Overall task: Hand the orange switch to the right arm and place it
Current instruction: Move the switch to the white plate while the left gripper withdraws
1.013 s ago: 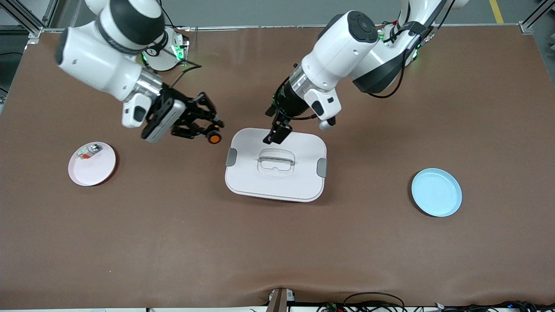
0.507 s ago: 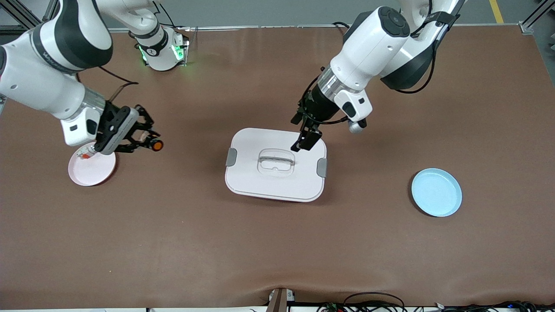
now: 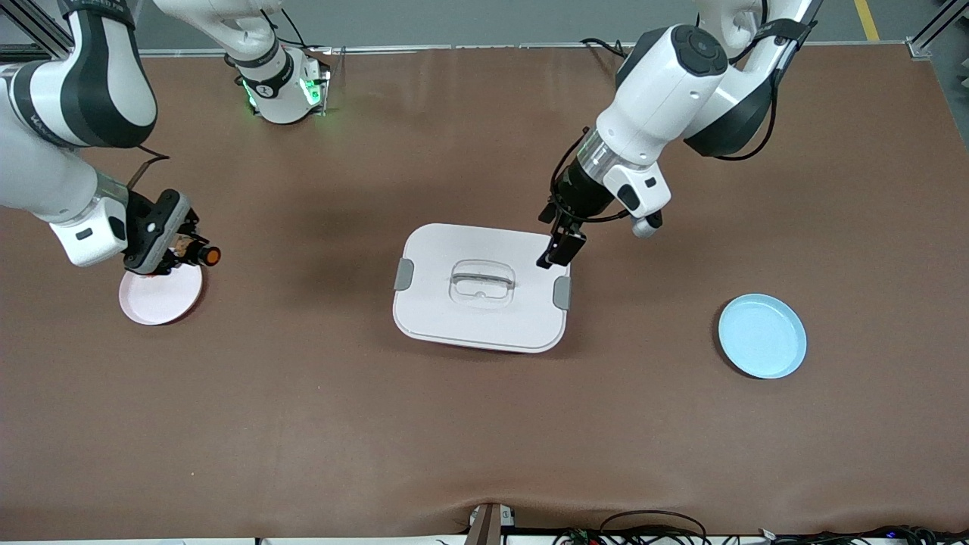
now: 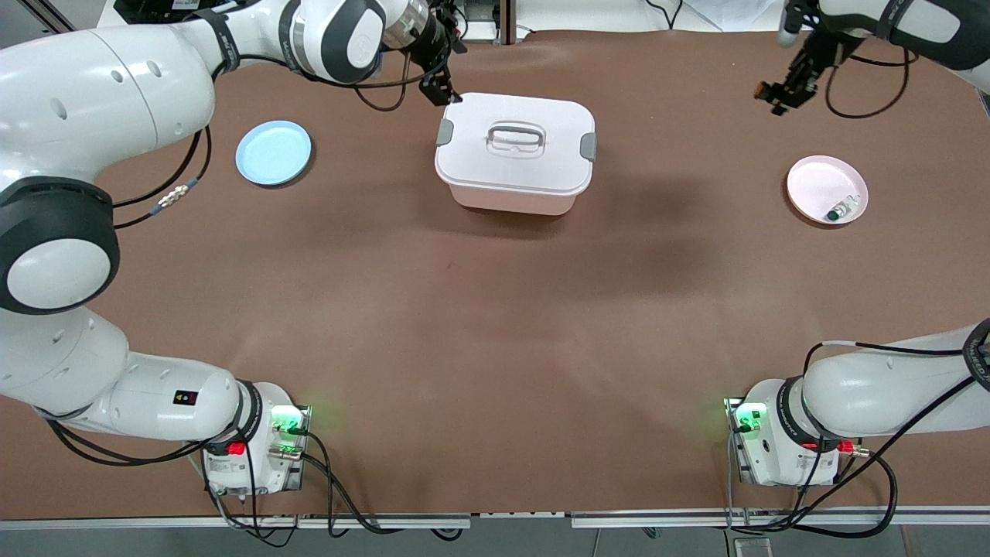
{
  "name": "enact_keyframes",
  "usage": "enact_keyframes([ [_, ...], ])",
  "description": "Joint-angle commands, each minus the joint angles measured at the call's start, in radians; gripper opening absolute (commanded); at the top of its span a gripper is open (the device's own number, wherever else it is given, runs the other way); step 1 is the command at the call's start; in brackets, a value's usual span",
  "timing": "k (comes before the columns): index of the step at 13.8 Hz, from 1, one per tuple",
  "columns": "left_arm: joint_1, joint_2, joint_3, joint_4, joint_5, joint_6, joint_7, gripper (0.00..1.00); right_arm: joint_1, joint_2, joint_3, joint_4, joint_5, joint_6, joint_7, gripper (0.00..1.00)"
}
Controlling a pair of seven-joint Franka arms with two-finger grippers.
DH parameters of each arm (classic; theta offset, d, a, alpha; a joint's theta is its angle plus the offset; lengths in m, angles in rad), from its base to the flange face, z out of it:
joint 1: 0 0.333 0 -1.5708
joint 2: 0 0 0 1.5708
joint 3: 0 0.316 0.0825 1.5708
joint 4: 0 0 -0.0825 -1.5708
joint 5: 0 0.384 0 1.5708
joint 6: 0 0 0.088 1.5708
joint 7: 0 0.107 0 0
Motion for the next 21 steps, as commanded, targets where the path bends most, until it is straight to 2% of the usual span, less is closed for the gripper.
enact_keyframes([
  [1,0.037,-0.041,-0.006,-0.065,0.015,-0.005,0.057,1.00,-0.032,-0.003,0.018,-0.030,-0.081,0.024,-0.035,0.00],
  [5,0.095,-0.041,-0.006,-0.067,0.015,-0.084,0.271,1.00,-0.070,-0.003,0.018,-0.073,-0.107,0.071,-0.114,0.00],
  [9,0.180,-0.062,-0.006,-0.068,0.015,-0.213,0.496,1.00,-0.150,0.004,0.018,-0.160,-0.107,0.215,-0.265,0.00],
  [12,0.229,-0.076,-0.005,-0.067,0.015,-0.279,0.780,1.00,-0.188,0.020,0.017,-0.206,-0.139,0.287,-0.322,0.00],
  [16,0.273,-0.076,-0.005,-0.062,0.062,-0.298,0.971,1.00,-0.244,0.082,0.017,-0.274,-0.158,0.454,-0.395,0.00],
  [21,0.302,-0.075,-0.005,-0.056,0.176,-0.339,1.247,1.00,-0.302,0.202,0.017,-0.283,-0.159,0.606,-0.458,0.00],
])
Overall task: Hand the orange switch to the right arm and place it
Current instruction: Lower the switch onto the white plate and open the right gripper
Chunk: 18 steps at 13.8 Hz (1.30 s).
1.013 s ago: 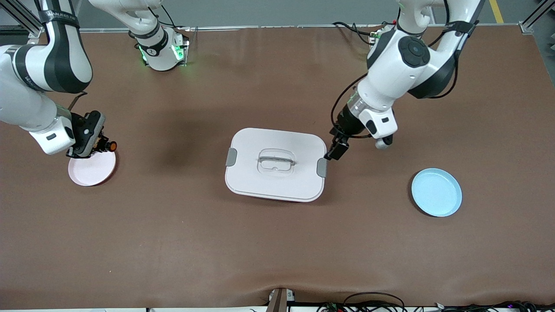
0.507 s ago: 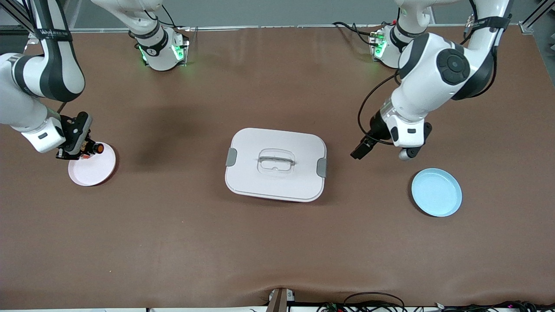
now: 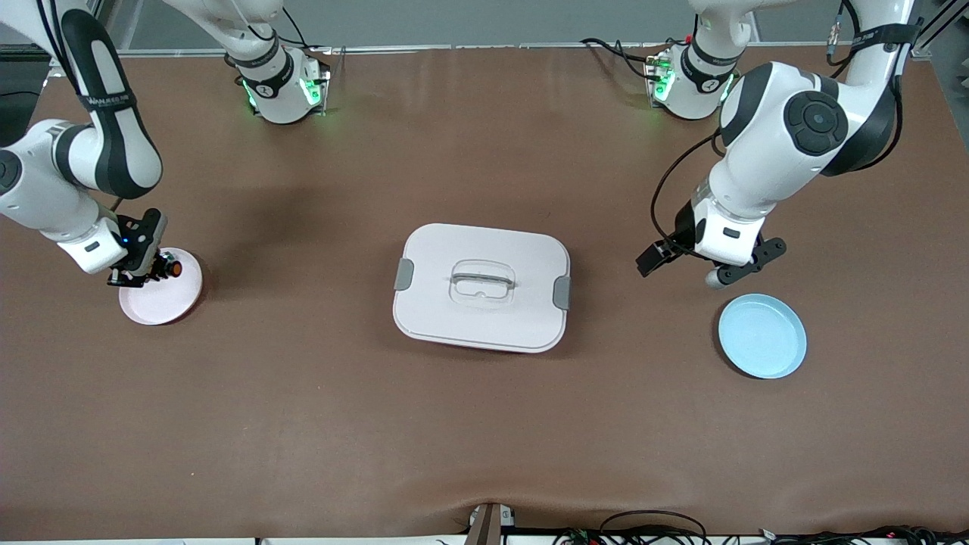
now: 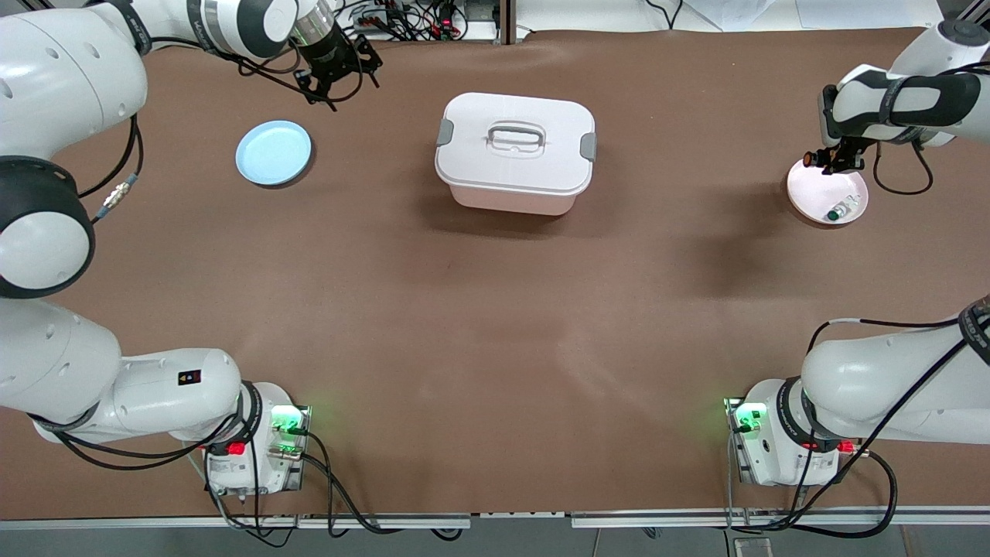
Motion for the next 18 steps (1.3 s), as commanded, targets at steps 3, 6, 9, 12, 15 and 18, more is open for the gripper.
enact_keyframes([
  [3,0.051,-0.015,-0.007,0.047,0.062,-0.080,0.268,1.00,-0.049,0.098,0.018,0.001,-0.021,0.120,-0.076,0.00],
  [6,0.076,0.011,-0.005,0.143,0.085,-0.222,0.395,1.00,-0.065,0.139,0.018,0.005,-0.021,0.172,-0.092,0.00],
  [9,0.111,0.022,-0.007,0.237,0.088,-0.312,0.445,1.00,-0.074,0.168,0.018,0.008,-0.021,0.201,-0.092,0.00],
  [12,0.172,-0.010,-0.008,0.274,0.070,-0.340,0.462,1.00,-0.098,0.211,0.018,0.016,-0.020,0.248,-0.102,0.00],
  [15,0.209,-0.056,-0.010,0.289,0.060,-0.356,0.463,1.00,-0.118,0.230,0.020,0.027,-0.020,0.255,-0.105,0.00],
  [18,0.232,-0.097,-0.007,0.306,0.053,-0.410,0.507,1.00,-0.124,0.245,0.020,0.036,-0.020,0.255,-0.110,0.00],
])
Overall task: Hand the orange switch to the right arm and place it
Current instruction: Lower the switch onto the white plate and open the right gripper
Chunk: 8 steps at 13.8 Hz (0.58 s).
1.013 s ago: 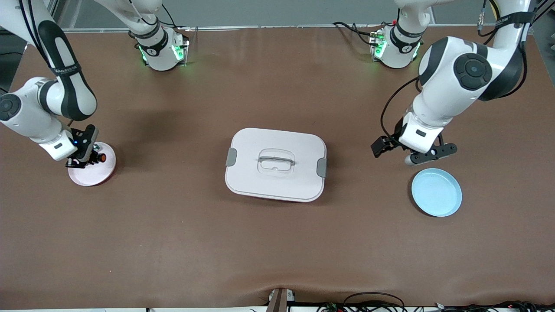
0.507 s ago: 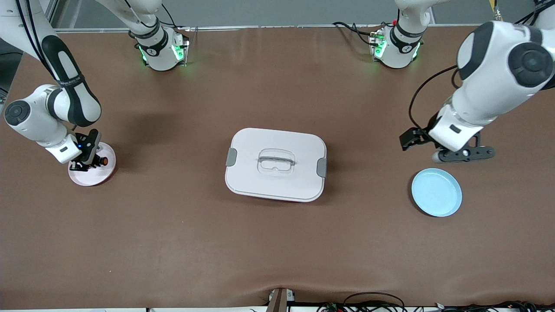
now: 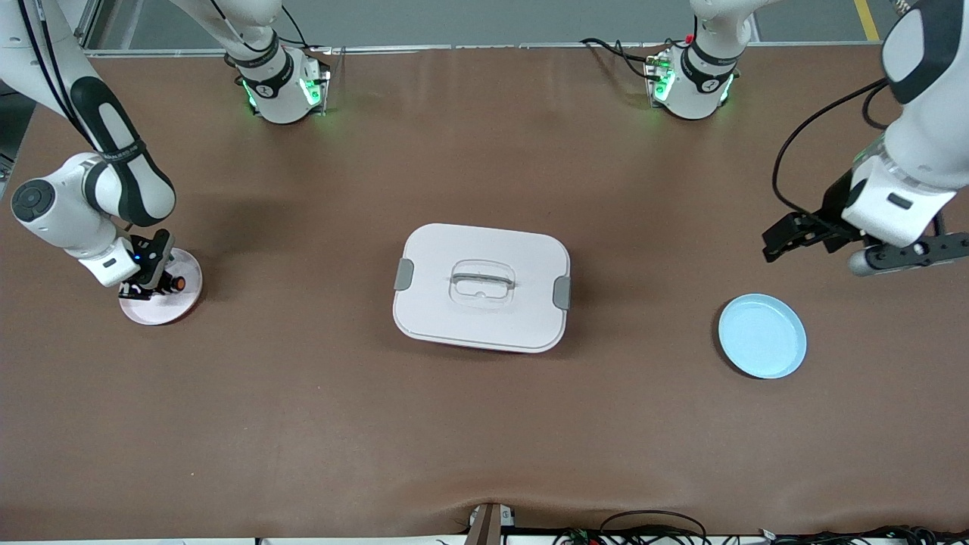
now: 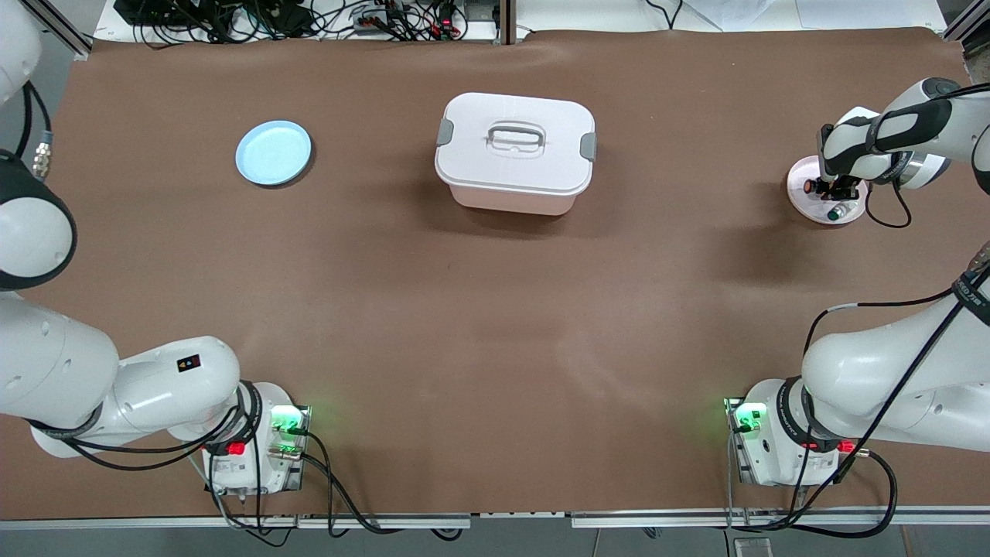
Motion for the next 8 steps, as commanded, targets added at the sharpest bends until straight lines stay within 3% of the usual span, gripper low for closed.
enact_keyframes([
  [1,0.046,-0.048,-0.009,0.007,-0.011,-0.050,0.068,1.00,-0.027,0.024,0.019,0.031,-0.019,0.003,-0.025,0.00],
  [8,0.147,-0.048,-0.058,0.049,-0.028,-0.072,0.099,1.00,-0.025,0.053,0.022,0.063,-0.016,0.002,-0.041,0.00],
])
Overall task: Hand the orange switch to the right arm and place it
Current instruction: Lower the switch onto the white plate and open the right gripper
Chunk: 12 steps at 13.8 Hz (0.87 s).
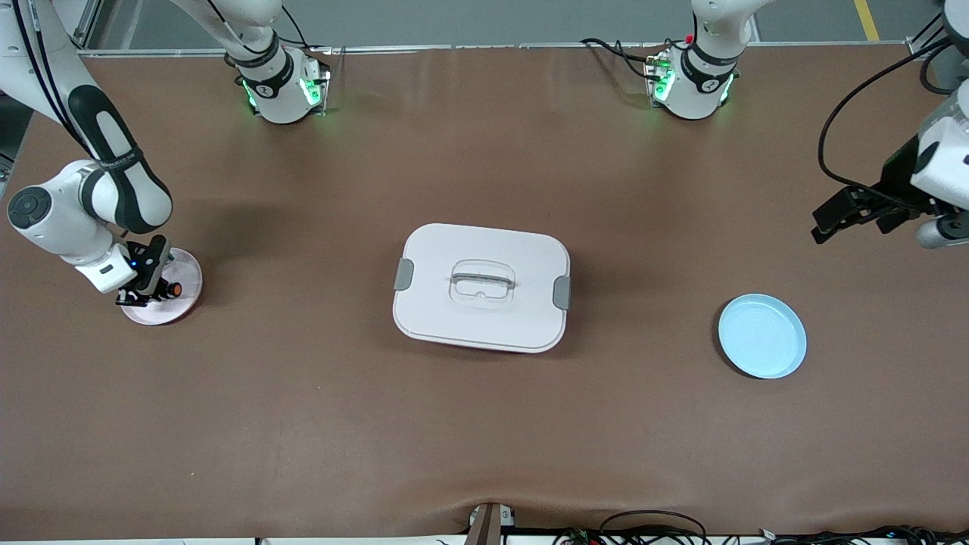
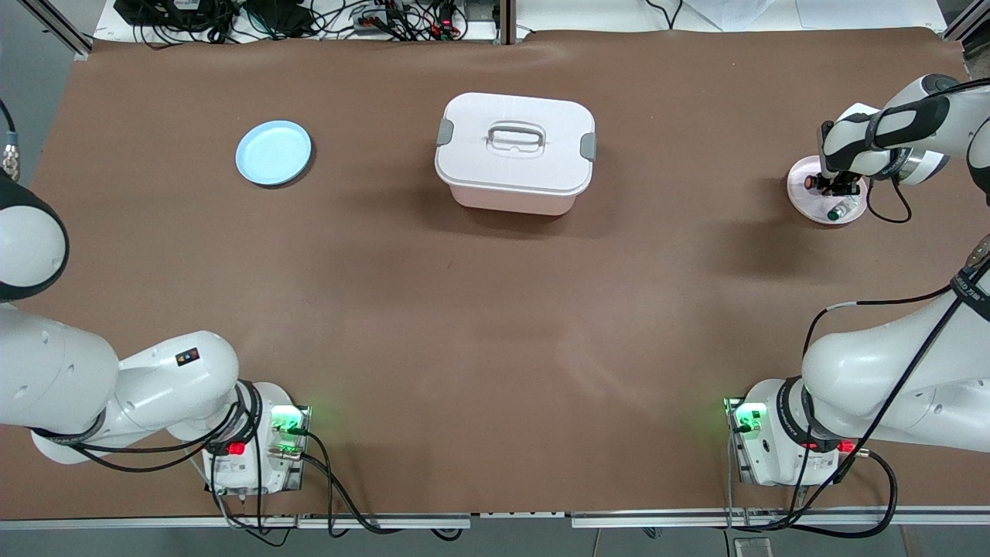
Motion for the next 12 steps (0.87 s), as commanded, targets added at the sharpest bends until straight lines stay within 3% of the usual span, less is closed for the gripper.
enact_keyframes([
  [1,0.030,-0.005,-0.025,0.027,-0.015,-0.033,0.020,1.00,-0.024,0.019,0.018,0.018,-0.013,0.003,-0.016,0.00],
  [2,0.030,-0.005,-0.025,0.029,-0.015,-0.033,0.021,1.00,-0.021,0.022,0.018,0.024,-0.006,0.003,-0.009,0.10],
  [3,0.030,-0.003,-0.025,0.029,-0.015,-0.033,0.021,1.00,-0.024,0.022,0.019,0.029,-0.004,0.001,-0.003,0.99],
  [7,0.030,-0.002,-0.023,0.029,-0.015,-0.033,0.021,1.00,-0.012,-0.006,0.027,0.033,-0.001,-0.073,0.017,1.00],
  [11,0.017,-0.002,-0.019,0.029,-0.015,-0.033,0.021,1.00,-0.006,-0.115,0.045,0.119,0.019,-0.400,0.150,1.00],
  [12,-0.014,-0.003,0.010,0.029,-0.015,-0.033,0.020,1.00,-0.001,-0.135,0.047,0.147,0.019,-0.470,0.196,1.00],
])
